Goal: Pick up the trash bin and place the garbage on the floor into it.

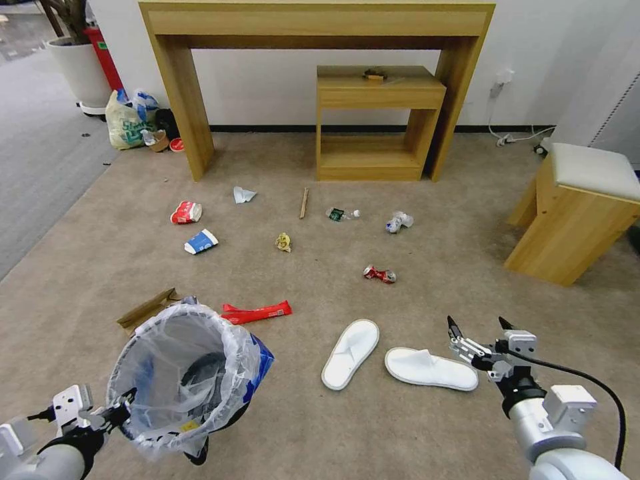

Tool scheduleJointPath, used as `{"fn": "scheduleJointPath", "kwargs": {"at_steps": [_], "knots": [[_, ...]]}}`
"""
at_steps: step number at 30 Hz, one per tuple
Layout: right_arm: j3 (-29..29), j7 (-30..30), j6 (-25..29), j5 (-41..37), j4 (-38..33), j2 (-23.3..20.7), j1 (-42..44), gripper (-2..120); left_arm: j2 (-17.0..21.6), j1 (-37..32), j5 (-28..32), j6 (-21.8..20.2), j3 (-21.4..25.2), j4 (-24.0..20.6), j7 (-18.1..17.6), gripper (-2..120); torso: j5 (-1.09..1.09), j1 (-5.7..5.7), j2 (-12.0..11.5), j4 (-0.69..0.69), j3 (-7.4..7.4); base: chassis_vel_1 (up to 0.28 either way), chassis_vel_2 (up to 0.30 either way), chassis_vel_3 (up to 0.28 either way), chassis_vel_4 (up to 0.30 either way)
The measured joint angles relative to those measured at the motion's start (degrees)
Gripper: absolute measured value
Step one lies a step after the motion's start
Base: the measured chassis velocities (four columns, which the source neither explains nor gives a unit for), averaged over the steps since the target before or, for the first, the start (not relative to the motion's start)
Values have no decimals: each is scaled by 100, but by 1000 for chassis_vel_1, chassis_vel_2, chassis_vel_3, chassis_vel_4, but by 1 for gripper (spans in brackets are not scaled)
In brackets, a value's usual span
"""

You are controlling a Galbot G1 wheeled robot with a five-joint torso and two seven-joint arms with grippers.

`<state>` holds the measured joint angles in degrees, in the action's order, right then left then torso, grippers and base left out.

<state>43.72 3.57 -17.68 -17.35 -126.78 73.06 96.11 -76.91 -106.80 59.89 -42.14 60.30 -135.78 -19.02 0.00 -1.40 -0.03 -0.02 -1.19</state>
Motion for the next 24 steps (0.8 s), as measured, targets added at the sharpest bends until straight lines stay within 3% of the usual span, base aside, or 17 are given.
{"fn": "scheduleJointPath", "kwargs": {"at_steps": [9,11,12,15,16,19,24], "knots": [[-36,1065,-92,28,1294,-1136,-912,100,-2,120,-101,0,-91,85,-3,0,1,0,0,1,-1,0,0,0,0],[-8,1671,-207,-95,1695,-1521,-1099,100,39,209,-102,0,-143,95,-45,0,0,0,0,-3,-1,0,0,0,0],[-8,1671,-207,-95,1695,-1521,-1099,100,39,209,-102,0,-143,95,-45,0,0,0,0,-3,-1,0,0,0,0],[-212,2450,-294,-129,2237,-1916,-1396,100,37,229,-86,0,-113,105,-86,0,1,0,0,0,-1,0,0,0,0],[-212,2450,-294,-129,2237,-1916,-1396,100,37,229,-86,0,-113,105,-86,0,1,0,0,0,-1,0,0,0,0],[-561,3260,-132,185,3069,-2164,-1775,100,46,337,-57,-1,-105,149,-242,0,0,-1,0,1,-1,0,0,0,0],[-943,3495,132,379,3863,-2204,-2161,100,27,427,-21,-1,-131,160,-406,0,2,-1,0,-1,-1,0,0,0,0]]}}
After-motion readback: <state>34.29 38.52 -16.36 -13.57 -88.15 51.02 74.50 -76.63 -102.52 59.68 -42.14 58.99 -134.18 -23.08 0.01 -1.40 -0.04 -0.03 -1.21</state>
